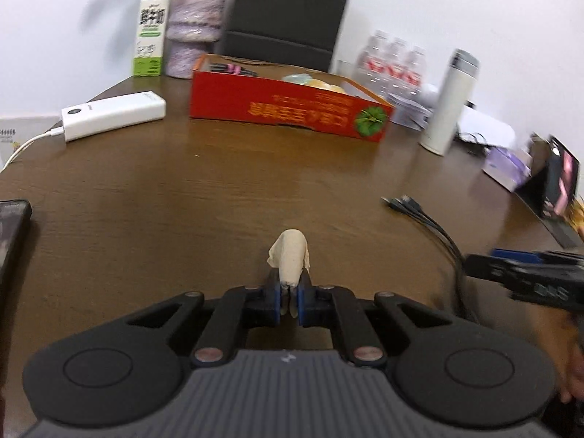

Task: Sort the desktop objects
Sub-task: 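Drop the cloth into the box with the left tool while the right tool drops the cable in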

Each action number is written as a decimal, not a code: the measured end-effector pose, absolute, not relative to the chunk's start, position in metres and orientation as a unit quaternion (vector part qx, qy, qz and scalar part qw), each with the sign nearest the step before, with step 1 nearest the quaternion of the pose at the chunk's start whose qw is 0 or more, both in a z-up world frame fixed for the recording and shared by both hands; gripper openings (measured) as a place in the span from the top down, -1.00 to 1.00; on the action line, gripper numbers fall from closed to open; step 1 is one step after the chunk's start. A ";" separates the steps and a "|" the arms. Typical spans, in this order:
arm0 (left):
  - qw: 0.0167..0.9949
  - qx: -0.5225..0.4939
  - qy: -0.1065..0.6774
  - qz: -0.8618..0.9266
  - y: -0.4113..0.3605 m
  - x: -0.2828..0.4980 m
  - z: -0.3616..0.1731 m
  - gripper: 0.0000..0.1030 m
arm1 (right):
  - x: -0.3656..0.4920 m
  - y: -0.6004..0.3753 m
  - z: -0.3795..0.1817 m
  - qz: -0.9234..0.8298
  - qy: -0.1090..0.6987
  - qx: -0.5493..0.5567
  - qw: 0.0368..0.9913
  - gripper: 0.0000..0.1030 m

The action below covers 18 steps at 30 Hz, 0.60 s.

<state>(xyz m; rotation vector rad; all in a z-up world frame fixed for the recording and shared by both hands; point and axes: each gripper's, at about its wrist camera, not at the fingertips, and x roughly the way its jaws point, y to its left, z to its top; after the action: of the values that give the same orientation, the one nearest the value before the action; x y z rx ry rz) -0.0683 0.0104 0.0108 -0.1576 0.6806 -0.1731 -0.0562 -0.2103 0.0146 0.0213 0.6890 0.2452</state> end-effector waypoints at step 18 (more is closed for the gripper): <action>0.951 -0.093 0.282 -0.090 0.009 -0.083 0.041 0.83 | -0.064 -0.162 0.034 0.144 0.277 -0.076 0.947 0.95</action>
<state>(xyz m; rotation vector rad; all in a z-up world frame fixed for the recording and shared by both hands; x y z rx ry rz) -0.0833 0.0089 0.0410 -0.1898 0.5724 -0.1825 -0.0642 -0.1618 0.0341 -0.1552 0.5642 0.2928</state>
